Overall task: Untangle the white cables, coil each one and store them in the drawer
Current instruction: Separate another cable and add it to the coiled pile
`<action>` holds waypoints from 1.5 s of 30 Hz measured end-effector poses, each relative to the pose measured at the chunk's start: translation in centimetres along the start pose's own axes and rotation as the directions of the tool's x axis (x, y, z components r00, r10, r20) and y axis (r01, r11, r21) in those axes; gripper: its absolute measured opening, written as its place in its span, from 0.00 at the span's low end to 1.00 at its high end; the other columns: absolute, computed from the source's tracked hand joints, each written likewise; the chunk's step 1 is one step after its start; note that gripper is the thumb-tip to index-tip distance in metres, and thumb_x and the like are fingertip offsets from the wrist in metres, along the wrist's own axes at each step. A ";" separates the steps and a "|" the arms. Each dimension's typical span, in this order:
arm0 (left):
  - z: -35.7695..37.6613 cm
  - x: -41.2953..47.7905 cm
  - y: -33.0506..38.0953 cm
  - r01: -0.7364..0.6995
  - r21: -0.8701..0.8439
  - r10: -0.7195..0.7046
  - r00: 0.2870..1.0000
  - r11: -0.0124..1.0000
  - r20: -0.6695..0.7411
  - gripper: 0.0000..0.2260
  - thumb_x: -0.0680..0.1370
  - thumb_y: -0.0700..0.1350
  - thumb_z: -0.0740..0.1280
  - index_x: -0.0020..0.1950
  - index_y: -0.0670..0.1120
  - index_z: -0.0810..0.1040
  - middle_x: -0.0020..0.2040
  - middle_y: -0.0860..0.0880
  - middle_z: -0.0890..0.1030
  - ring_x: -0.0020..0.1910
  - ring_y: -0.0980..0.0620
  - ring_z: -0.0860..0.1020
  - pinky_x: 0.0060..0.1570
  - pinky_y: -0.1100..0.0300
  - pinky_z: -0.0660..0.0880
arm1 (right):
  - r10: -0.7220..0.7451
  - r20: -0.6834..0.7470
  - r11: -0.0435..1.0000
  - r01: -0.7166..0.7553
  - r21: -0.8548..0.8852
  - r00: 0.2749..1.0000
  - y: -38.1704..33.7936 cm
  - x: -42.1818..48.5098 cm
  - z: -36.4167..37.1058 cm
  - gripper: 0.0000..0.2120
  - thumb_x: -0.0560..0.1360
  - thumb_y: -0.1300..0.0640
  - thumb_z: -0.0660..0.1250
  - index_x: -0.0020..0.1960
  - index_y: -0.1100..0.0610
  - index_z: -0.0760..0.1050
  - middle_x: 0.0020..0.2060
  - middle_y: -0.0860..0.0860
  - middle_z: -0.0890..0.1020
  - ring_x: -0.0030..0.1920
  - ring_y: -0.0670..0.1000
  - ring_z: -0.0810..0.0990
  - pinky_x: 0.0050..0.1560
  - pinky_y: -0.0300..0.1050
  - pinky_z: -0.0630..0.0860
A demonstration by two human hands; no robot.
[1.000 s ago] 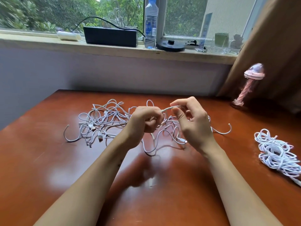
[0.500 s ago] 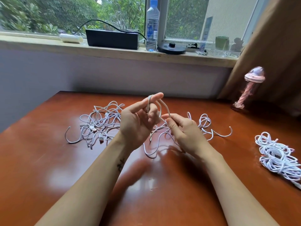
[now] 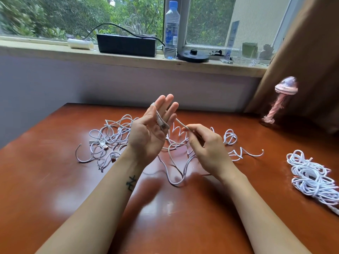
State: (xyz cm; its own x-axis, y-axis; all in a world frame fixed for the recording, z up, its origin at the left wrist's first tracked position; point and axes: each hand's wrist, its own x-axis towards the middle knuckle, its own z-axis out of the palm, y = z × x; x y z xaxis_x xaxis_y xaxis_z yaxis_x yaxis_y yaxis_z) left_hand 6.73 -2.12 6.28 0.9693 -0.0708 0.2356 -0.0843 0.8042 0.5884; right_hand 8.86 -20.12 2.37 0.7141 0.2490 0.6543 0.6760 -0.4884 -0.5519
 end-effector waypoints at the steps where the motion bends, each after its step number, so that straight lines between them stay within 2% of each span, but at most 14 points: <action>1: -0.1 0.1 -0.1 -0.008 0.016 0.008 1.000 1.000 -0.010 0.16 0.87 0.44 0.53 0.72 0.43 0.72 0.69 0.47 0.79 0.67 0.47 0.79 0.66 0.54 0.73 | 0.017 0.003 1.000 -0.017 0.016 1.000 -0.1 0.0 -0.1 0.07 0.82 0.62 0.65 0.57 0.55 0.81 0.46 0.46 0.84 0.46 0.45 0.81 0.49 0.37 0.76; 5: -0.1 0.2 -0.6 -0.036 0.073 0.038 0.999 0.997 -0.017 0.16 0.86 0.43 0.54 0.72 0.43 0.72 0.70 0.47 0.78 0.67 0.47 0.78 0.66 0.54 0.73 | 0.126 0.005 0.982 -0.126 0.144 0.992 -0.5 0.0 -0.2 0.06 0.82 0.60 0.66 0.53 0.55 0.82 0.41 0.46 0.84 0.41 0.45 0.81 0.44 0.39 0.76; 10: 0.1 0.3 -0.4 -0.081 0.107 0.082 0.997 0.991 -0.001 0.13 0.86 0.40 0.56 0.67 0.44 0.76 0.70 0.48 0.78 0.68 0.48 0.78 0.67 0.54 0.73 | 0.275 0.088 0.852 -0.285 0.440 0.957 -1.3 0.2 -0.2 0.08 0.82 0.63 0.65 0.50 0.55 0.82 0.39 0.42 0.85 0.40 0.44 0.82 0.43 0.37 0.79; 14: -0.2 0.6 -0.3 -0.147 0.203 0.151 0.989 0.968 -0.006 0.13 0.85 0.39 0.58 0.65 0.45 0.77 0.69 0.50 0.79 0.68 0.50 0.78 0.70 0.53 0.71 | 0.289 0.102 0.856 -0.304 0.418 0.952 -0.9 0.2 0.1 0.07 0.82 0.61 0.66 0.56 0.57 0.82 0.36 0.39 0.83 0.34 0.39 0.77 0.39 0.34 0.74; 17: -0.7 0.9 -0.6 -0.198 0.355 0.230 0.972 0.914 -0.049 0.13 0.84 0.39 0.61 0.67 0.45 0.77 0.68 0.51 0.79 0.67 0.52 0.78 0.71 0.54 0.71 | 0.282 0.063 0.886 -0.285 0.364 0.957 -0.7 0.2 0.3 0.07 0.81 0.61 0.67 0.56 0.54 0.82 0.38 0.40 0.84 0.38 0.37 0.79 0.42 0.32 0.74; 20: -1.0 0.9 -1.3 -0.226 0.641 0.323 0.946 0.733 -0.036 0.14 0.84 0.40 0.64 0.69 0.49 0.77 0.70 0.52 0.78 0.68 0.57 0.77 0.72 0.53 0.71 | 0.271 0.098 0.904 -0.288 0.315 0.958 -0.8 0.0 0.5 0.06 0.81 0.59 0.67 0.55 0.53 0.82 0.37 0.39 0.84 0.38 0.38 0.79 0.42 0.32 0.73; 23: -1.4 0.7 -2.1 -0.308 0.839 0.374 0.917 0.448 0.137 0.17 0.84 0.38 0.63 0.73 0.45 0.73 0.74 0.52 0.72 0.72 0.61 0.71 0.73 0.61 0.67 | 0.263 0.109 0.912 -0.284 0.297 0.959 -0.8 0.0 0.7 0.07 0.82 0.58 0.67 0.57 0.53 0.81 0.32 0.43 0.79 0.32 0.42 0.76 0.36 0.36 0.73; 26: -1.7 0.7 -2.3 -0.392 0.891 0.405 0.871 0.230 0.279 0.18 0.84 0.37 0.63 0.74 0.41 0.73 0.76 0.53 0.70 0.72 0.60 0.71 0.69 0.67 0.68 | 0.253 0.139 0.909 -0.285 0.304 0.957 -0.8 0.0 0.6 0.10 0.83 0.59 0.65 0.62 0.52 0.79 0.29 0.48 0.76 0.27 0.49 0.75 0.32 0.42 0.75; 29: -2.4 1.0 -2.4 -0.440 0.892 0.364 0.851 0.099 0.380 0.18 0.84 0.37 0.62 0.74 0.41 0.73 0.76 0.51 0.71 0.73 0.56 0.71 0.71 0.63 0.67 | 0.220 0.135 0.941 -0.247 0.232 0.966 -0.6 -0.1 0.6 0.11 0.83 0.58 0.64 0.64 0.52 0.79 0.33 0.39 0.79 0.27 0.43 0.76 0.32 0.38 0.75; 32: -3.5 1.3 -2.5 -0.447 0.894 0.289 0.854 -0.023 0.433 0.15 0.83 0.37 0.62 0.70 0.40 0.76 0.68 0.48 0.79 0.68 0.56 0.76 0.69 0.61 0.71 | 0.073 0.040 0.995 -0.076 0.070 0.997 -0.7 0.0 0.6 0.10 0.82 0.60 0.67 0.60 0.53 0.82 0.44 0.37 0.81 0.40 0.40 0.80 0.44 0.32 0.73; 34: -4.1 1.3 -2.7 -0.419 0.907 0.264 0.870 -0.053 0.417 0.12 0.82 0.39 0.61 0.63 0.40 0.79 0.58 0.48 0.83 0.56 0.54 0.81 0.58 0.54 0.77 | 0.027 -0.020 0.999 -0.026 0.033 0.999 -0.7 0.0 0.6 0.08 0.80 0.61 0.69 0.56 0.54 0.84 0.47 0.42 0.83 0.46 0.42 0.81 0.49 0.34 0.74; 38: -4.4 1.2 -2.8 -0.389 0.916 0.212 0.891 -0.103 0.402 0.08 0.81 0.41 0.60 0.50 0.44 0.79 0.43 0.52 0.81 0.43 0.52 0.78 0.47 0.50 0.75 | 0.007 -0.065 0.999 -0.005 0.038 0.998 -0.7 0.0 0.1 0.04 0.78 0.58 0.73 0.52 0.55 0.83 0.45 0.45 0.84 0.44 0.46 0.82 0.48 0.46 0.79; 42: -3.8 0.7 -2.7 -0.362 0.932 0.150 0.922 0.004 0.358 0.09 0.80 0.44 0.60 0.41 0.44 0.72 0.33 0.54 0.73 0.34 0.51 0.71 0.38 0.48 0.70 | -0.092 -0.106 0.995 0.087 -0.057 0.990 -0.5 0.0 -0.2 0.04 0.76 0.56 0.75 0.50 0.53 0.81 0.42 0.41 0.81 0.40 0.44 0.78 0.45 0.41 0.75; 45: -3.3 0.3 -2.6 -0.329 0.942 0.109 0.941 0.070 0.321 0.14 0.79 0.47 0.60 0.40 0.38 0.75 0.32 0.48 0.74 0.33 0.50 0.71 0.37 0.50 0.68 | -0.148 -0.126 0.984 0.132 -0.123 0.981 -0.2 0.2 -0.3 0.04 0.76 0.56 0.74 0.50 0.54 0.81 0.42 0.43 0.80 0.42 0.49 0.77 0.46 0.47 0.76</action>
State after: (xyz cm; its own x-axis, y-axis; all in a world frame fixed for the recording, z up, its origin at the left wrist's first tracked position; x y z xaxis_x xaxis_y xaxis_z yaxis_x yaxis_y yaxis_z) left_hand 7.97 -2.34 2.25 0.8287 -0.1681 0.5339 -0.5425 -0.4761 0.6921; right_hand 8.80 -20.23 2.79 0.5774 0.2107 0.7888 0.7370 -0.5503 -0.3925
